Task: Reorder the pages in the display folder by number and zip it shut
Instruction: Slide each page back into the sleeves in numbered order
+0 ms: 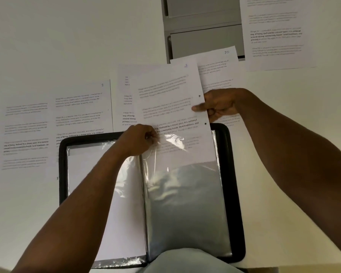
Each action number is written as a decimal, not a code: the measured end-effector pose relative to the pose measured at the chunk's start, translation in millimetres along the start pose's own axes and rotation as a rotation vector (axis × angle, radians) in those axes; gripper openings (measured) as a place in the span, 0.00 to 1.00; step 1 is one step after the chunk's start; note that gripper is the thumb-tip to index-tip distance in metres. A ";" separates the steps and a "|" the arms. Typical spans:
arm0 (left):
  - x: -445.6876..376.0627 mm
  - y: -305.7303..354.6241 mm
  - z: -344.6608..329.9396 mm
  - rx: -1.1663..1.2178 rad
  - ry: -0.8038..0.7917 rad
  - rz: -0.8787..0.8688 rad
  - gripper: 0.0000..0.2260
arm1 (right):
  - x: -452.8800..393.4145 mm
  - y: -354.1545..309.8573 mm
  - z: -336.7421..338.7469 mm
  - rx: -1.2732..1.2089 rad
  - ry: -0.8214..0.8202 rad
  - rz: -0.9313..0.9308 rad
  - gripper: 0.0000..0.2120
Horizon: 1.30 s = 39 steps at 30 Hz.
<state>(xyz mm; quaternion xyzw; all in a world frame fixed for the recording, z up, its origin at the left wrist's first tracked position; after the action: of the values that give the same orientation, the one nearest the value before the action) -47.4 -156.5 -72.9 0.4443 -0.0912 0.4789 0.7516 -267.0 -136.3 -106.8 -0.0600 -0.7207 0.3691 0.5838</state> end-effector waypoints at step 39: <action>6.0 -10.6 -2.2 0.196 0.048 0.030 0.03 | -15.5 -72.5 60.5 0.072 0.398 0.091 0.16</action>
<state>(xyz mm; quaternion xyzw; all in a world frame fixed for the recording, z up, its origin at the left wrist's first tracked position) -36.3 -152.6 -77.0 0.5025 -0.0326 0.5073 0.6993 -290.8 -224.5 -78.2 -0.1436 -0.5738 0.4014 0.6993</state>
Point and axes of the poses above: each hand's wrist, its own x-axis away from the middle knuckle, its own z-axis out of the back of the hand, y = z × x, the point moved 10 cm from there along -x, towards the middle knuckle, and after that the axes turned 8 degrees about x, right-handed, at the moved point
